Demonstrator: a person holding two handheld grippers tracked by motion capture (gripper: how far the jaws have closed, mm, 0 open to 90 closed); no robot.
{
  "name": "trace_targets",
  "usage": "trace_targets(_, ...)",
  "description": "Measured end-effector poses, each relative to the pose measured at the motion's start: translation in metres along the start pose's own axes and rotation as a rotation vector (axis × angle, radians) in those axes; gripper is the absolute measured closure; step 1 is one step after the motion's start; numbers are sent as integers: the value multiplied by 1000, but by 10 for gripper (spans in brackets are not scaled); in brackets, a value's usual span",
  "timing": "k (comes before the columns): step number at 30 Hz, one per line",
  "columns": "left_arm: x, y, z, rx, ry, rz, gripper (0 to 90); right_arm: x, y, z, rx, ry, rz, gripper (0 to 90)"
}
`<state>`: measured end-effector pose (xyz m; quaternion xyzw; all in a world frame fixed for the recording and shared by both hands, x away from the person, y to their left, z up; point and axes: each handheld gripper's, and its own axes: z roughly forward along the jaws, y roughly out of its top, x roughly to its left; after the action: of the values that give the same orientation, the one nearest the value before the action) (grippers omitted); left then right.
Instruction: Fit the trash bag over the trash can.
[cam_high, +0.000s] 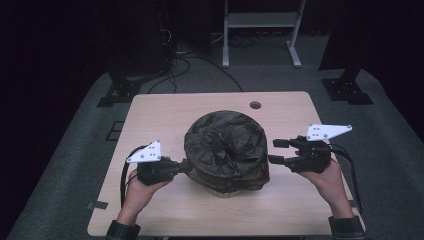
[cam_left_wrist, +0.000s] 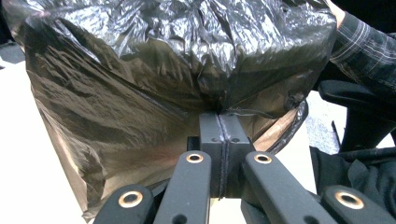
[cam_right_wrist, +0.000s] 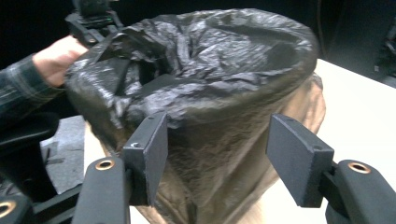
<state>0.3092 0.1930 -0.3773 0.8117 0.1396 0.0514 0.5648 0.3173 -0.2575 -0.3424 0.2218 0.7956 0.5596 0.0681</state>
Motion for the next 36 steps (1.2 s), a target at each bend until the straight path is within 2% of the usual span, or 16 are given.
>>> trace_targets(7, -3, -6, -4, 2, -1, -7, 896, 6, -10, 6, 13, 54, -15, 368)
trace_targets(9, -4, -7, -4, 7, -3, -4, 896, 8, -11, 12, 28, 60, -19, 416)
trace_targets(10, -5, -7, -4, 6, -4, -3, 896, 9, -12, 14, 34, 58, -22, 480)
trace_targets(11, -5, -7, -4, 9, -6, -1, 897, 10, -12, 15, 38, 47, -31, 597)
trace_targets(13, -6, -8, -4, 21, -15, 0, 897, 11, -14, 17, 39, 60, -40, 780)
trace_targets(14, -7, -10, -4, 36, -18, 2, 897, 12, -15, 16, 38, 59, -43, 848)
trace_targets(16, -8, -14, -3, 54, -16, 0, 898, 12, -16, 17, 46, 57, -49, 899)
trace_targets(20, -9, -26, -1, 89, -13, -17, 898, 14, -22, 19, 87, 55, -50, 900)
trace_targets(25, -5, -36, 1, 136, 6, -29, 898, 12, -30, 21, 101, 63, -31, 900)
trace_targets(28, -1, -43, 5, 190, 28, -35, 897, 9, -35, 23, 137, 48, -26, 900)
trace_targets(32, 3, -51, 10, 227, 35, -43, 897, 5, -42, 26, 153, 42, -15, 900)
trace_targets(36, 6, -56, 13, 287, 46, -50, 897, 1, -46, 26, 173, 32, -4, 900)
